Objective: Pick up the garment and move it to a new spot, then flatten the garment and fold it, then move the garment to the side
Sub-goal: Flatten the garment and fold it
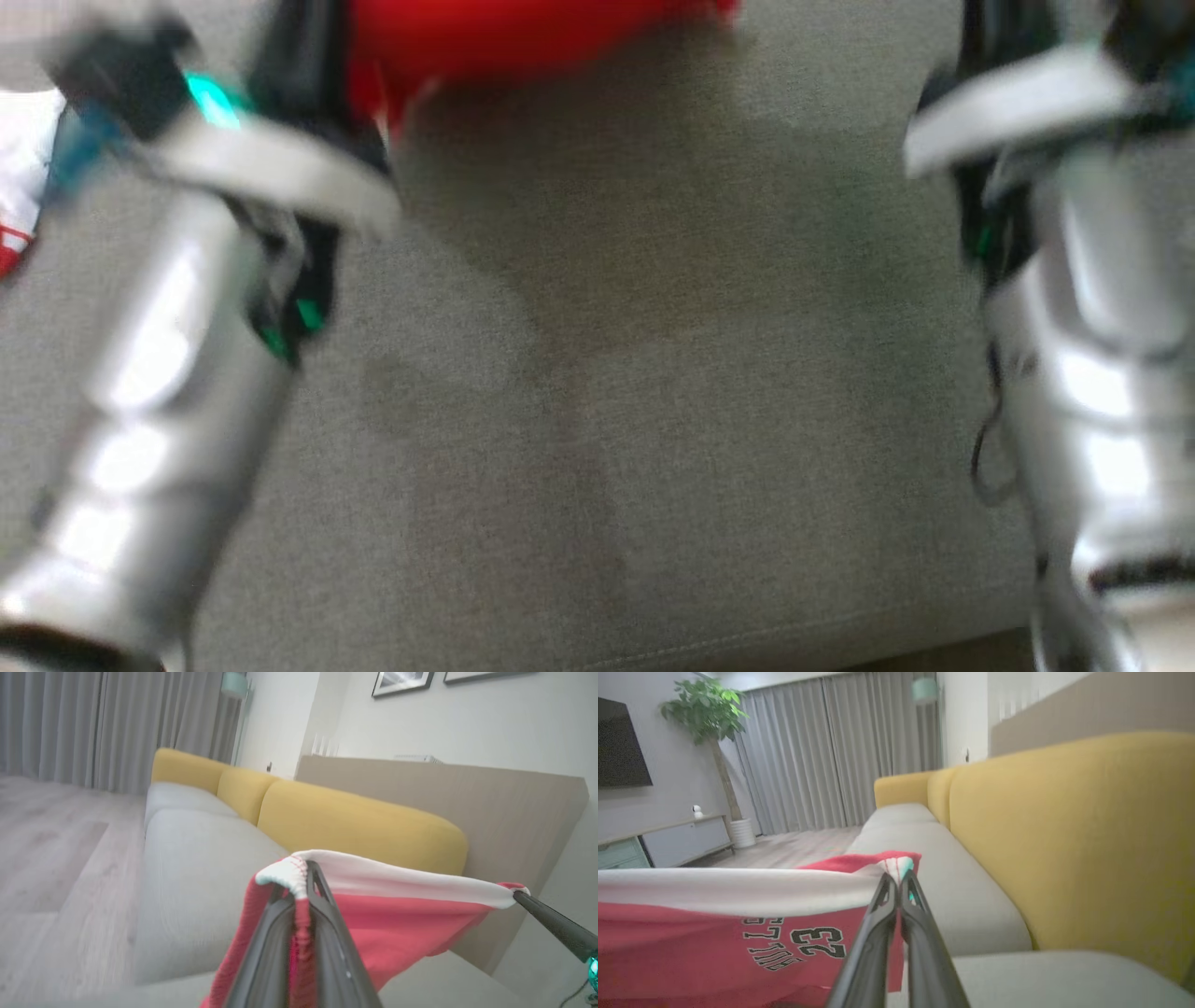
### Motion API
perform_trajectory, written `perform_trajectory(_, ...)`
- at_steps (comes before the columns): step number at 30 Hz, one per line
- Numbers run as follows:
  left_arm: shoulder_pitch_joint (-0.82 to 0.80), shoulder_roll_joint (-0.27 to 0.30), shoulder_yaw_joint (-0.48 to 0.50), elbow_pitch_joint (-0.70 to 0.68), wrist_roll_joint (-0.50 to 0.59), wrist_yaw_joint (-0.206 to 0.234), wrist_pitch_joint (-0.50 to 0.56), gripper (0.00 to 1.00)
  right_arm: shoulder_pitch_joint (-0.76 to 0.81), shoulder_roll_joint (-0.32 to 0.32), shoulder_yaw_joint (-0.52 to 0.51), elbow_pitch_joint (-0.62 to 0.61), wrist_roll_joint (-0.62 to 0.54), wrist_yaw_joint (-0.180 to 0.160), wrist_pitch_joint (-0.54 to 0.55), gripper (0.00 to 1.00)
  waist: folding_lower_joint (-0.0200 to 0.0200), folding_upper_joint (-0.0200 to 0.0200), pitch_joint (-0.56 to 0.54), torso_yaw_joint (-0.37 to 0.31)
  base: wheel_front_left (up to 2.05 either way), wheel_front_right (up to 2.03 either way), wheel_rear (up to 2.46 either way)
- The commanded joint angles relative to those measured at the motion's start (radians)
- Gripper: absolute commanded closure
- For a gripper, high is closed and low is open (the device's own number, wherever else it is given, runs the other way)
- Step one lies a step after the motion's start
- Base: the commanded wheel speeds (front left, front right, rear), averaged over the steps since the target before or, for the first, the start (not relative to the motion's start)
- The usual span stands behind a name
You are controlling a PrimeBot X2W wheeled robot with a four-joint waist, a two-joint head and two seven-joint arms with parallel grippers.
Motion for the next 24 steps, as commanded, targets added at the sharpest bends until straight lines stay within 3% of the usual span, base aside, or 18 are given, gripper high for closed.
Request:
perform_trajectory(1,0.019,0.022,0.024,-0.027,-0.007,-0.005,-0.021,1.00,0.043,0.018,0.020,-0.045,0.020,0.007,-0.017,1.00,-0.0001,0.0000,0.001,-0.002,0.00,0.00,0.00)
perform_trajectory(5,0.152,0.014,-0.004,-0.051,-0.004,-0.010,-0.052,1.00,0.199,0.018,0.032,-0.110,0.047,0.007,-0.020,1.00,-0.0001,0.0000,-0.004,-0.006,0.00,0.00,0.00)
perform_trajectory(10,0.329,0.009,-0.023,-0.161,0.009,0.014,-0.073,1.00,0.422,0.018,-0.008,-0.275,0.040,0.007,-0.020,1.00,-0.0001,0.0000,-0.054,-0.006,0.00,0.00,0.00)
perform_trajectory(18,0.569,0.014,-0.042,-0.325,0.003,0.085,-0.079,1.00,0.649,0.018,-0.060,-0.435,0.026,0.007,-0.015,1.00,-0.0001,0.0000,-0.158,-0.019,0.00,0.00,0.00)
perform_trajectory(24,0.767,0.004,-0.056,-0.461,-0.034,0.153,-0.080,1.00,0.808,0.018,-0.112,-0.597,0.001,0.007,0.064,1.00,-0.0001,0.0000,-0.221,-0.020,0.00,0.00,0.00)
